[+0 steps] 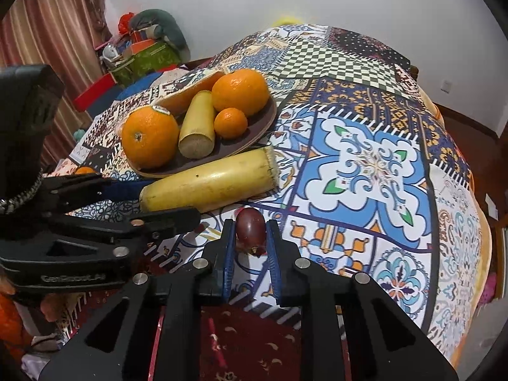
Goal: Organize fruits
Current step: 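Grasp the yellow squash with the left tool while the right tool grasps a dark red date, then lift the squash with the left tool and carry it toward the plate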
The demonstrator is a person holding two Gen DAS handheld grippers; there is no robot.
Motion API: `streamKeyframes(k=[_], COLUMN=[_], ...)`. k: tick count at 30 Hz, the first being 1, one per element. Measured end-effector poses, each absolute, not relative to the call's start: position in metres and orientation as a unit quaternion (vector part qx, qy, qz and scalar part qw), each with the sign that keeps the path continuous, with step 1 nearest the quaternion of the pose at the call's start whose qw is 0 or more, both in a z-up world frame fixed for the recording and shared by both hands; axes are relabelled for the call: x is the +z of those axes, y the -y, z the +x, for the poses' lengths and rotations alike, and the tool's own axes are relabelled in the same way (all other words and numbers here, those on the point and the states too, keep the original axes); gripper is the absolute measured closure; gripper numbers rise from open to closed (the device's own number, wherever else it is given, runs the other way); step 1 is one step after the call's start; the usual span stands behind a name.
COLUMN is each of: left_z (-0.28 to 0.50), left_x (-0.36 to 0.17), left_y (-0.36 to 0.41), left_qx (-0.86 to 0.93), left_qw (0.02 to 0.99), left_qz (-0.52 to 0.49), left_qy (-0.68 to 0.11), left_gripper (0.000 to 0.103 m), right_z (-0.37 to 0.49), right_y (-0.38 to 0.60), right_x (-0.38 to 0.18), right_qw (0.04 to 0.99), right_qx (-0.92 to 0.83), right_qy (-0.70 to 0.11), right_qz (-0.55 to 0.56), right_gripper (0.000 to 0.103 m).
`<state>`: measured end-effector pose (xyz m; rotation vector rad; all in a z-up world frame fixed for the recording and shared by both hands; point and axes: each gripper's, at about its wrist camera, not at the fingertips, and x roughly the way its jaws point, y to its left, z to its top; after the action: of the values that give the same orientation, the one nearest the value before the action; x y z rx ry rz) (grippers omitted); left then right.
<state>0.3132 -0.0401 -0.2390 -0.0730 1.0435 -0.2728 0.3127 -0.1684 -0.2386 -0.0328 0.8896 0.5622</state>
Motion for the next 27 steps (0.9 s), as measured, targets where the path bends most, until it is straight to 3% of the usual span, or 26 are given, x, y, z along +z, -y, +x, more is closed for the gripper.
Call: streamKeyframes(k=[12, 23, 27], left_z=[0.288, 0.26, 0.264], left_x=[-0.221, -0.216, -0.207], left_y=[0.059, 0.079, 0.075], left_qx=[-0.174, -0.164, -0.153], left_qw=[0.857, 0.85, 0.855], left_qz=[-0.025, 0.006, 0.006], left_qy=[-0.485, -0.501, -0.495], left_gripper=[0.066, 0.066, 0.06], right_z=[0.299, 0.279, 0.278], right_y=[0.189, 0.202, 0.205], right_x=[-0.228, -0.208, -0.205], right_qw=[0.873, 0.884, 0.886], right_qx=[0.25, 0.247, 0.247], right_qy=[-0.419, -0.397, -0.394], right_qz=[-0.005, 0.0, 0.009], right_gripper=[0.086, 0.085, 0.085])
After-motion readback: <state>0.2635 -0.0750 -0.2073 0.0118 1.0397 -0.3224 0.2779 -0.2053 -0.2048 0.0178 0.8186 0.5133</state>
